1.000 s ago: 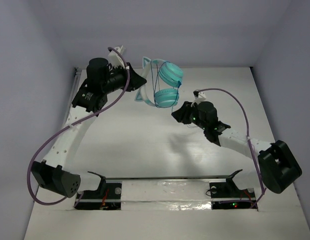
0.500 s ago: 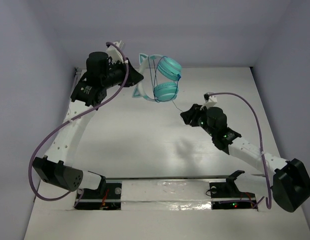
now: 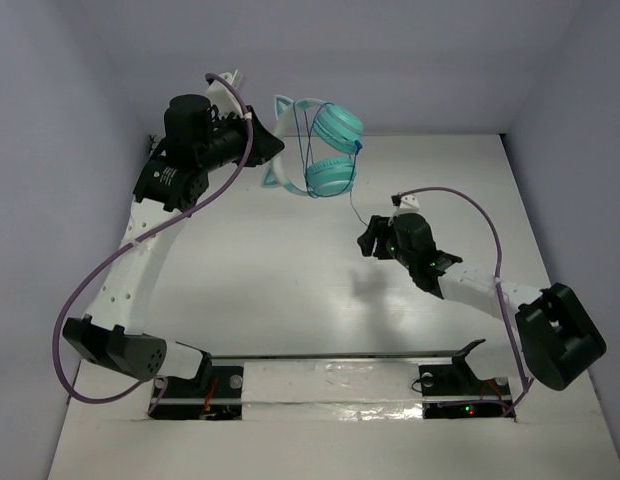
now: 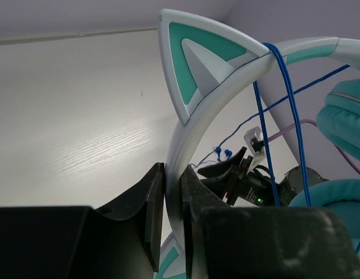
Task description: Wrap the headphones
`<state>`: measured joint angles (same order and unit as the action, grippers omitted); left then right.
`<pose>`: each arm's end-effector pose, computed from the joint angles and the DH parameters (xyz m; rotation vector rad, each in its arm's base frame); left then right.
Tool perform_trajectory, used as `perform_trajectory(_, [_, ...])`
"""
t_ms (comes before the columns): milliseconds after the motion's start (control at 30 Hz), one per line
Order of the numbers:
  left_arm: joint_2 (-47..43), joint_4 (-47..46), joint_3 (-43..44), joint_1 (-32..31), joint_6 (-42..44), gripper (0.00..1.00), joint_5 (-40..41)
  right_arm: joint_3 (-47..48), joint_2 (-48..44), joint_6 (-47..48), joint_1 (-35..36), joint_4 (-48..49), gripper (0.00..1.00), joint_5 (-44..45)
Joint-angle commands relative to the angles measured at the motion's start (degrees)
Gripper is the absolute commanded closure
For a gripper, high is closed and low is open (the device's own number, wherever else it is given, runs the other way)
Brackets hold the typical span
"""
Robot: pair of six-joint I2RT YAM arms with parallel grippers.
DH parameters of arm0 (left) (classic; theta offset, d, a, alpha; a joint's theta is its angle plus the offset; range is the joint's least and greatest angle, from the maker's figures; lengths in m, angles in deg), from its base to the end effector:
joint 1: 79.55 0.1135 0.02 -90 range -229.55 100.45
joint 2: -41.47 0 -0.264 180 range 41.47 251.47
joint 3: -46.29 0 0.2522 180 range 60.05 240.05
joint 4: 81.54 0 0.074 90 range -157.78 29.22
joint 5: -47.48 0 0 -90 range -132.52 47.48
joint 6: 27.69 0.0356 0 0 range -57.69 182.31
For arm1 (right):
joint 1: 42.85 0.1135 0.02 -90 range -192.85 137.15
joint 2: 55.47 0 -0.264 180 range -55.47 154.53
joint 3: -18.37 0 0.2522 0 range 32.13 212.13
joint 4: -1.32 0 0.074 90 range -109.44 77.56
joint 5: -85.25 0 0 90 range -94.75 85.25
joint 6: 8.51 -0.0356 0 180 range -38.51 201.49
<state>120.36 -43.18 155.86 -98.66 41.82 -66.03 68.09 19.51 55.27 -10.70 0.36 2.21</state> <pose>0.2710 -0.1089 0.4870 0.2958 1.7452 -0.8567 0.2375 0.1442 0.2126 -0.0288 2.0639 0.5163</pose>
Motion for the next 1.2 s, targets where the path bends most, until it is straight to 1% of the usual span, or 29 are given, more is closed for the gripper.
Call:
perform_trajectory(0, [-1.99,-3.33,3.07,0.22,-0.69,1.00,-1.10,2.70,0.34,-0.24,-0.41,2.15,0.36,4.81])
perform_trajectory(67, [-1.99,-3.16,3.24,0.22,-0.69,1.00,-1.19,3.67,2.35,0.11,-0.41,1.71,0.34,3.77])
perform_trajectory(100, [-1.99,-3.33,3.59,0.22,-0.69,1.00,-1.36,5.24,5.67,0.64,-0.41,1.44,0.34,1.67])
perform_trajectory(200, [-1.81,-3.42,4.21,0.22,-0.87,1.00,-1.72,6.66,12.00,-0.06,-0.41,3.37,0.35,1.30])
perform_trajectory(333, [-1.72,-2.54,4.91,0.22,-0.52,1.00,-1.80,8.42,13.53,-0.15,-0.41,5.39,0.35,3.93])
perform_trajectory(433, [-1.72,-2.10,5.44,0.22,-0.08,1.00,-1.37,9.21,13.96,-0.06,-0.41,5.48,0.35,3.50])
perform_trajectory(467, [-1.81,-1.93,5.53,0.22,0.01,1.00,-1.28,9.99,14.23,0.20,-0.41,5.05,0.37,3.15])
perform_trajectory(500, [-1.81,-1.75,5.70,0.22,0.19,1.00,-1.02,10.26,14.40,0.29,-0.41,4.35,0.48,2.36])
perform_trajectory(567, [-1.90,-1.49,5.62,0.22,0.45,1.00,-0.66,9.39,12.92,0.29,-0.41,3.38,0.60,-0.71])
perform_trajectory(600, [-1.81,-1.05,6.05,0.22,0.80,1.00,-0.14,8.95,10.56,-0.06,-0.41,2.24,0.72,-3.24])
perform_trajectory(633, [-1.81,-0.96,6.23,0.22,0.80,1.00,0.13,8.25,10.54,-0.41,-0.41,1.80,0.75,-3.97])
perform_trajectory(700, [-1.46,-0.87,6.49,0.22,0.89,1.00,0.30,6.24,6.07,-1.46,-0.41,0.05,0.80,-4.94])
perform_trajectory(733, [-1.29,-1.04,6.76,0.22,0.80,1.00,0.13,5.70,4.49,-1.73,-0.41,-0.75,0.80,-5.11])
perform_trajectory(767, [-0.94,-1.05,6.85,0.22,0.80,1.00,0.04,5.35,2.99,-2.08,-0.41,-1.54,0.80,-5.03])
perform_trajectory(800, [-0.76,-1.13,6.85,0.22,0.63,1.00,0.04,5.26,0.80,-2.17,-0.41,-2.68,0.75,-4.85])
perform_trajectory(833, [-0.76,-1.39,6.85,0.22,0.54,1.00,-0.05,5.26,0.09,-2.17,-0.41,-4.52,0.68,-4.50])
perform_trajectory(867, [-0.58,-1.57,6.85,0.22,0.37,1.00,-0.22,5.17,-0.53,-1.82,-0.41,-5.14,0.53,-3.20])
perform_trajectory(900, [-0.58,-1.57,6.85,0.22,0.36,1.00,-0.31,5.17,-0.36,-1.56,-0.41,-5.15,0.47,-3.18])
perform_trajectory(933, [-0.67,-1.75,6.85,0.22,0.19,1.00,-0.49,5.52,0.07,-1.12,-0.41,-4.98,0.43,-2.23])
perform_trajectory(1000, [-0.85,-1.75,7.02,0.22,0.19,1.00,-0.40,6.74,1.65,-0.33,-0.41,-4.80,0.37,-2.04])
perform_trajectory(1100, [-1.11,-0.96,7.72,0.22,0.28,1.00,-0.22,9.03,4.99,0.64,-0.41,-4.01,0.33,-0.11])
perform_trajectory(1167, [-1.11,-0.52,7.90,0.22,0.54,1.00,-0.14,11.04,7.45,1.87,-0.41,-3.22,0.32,1.03])
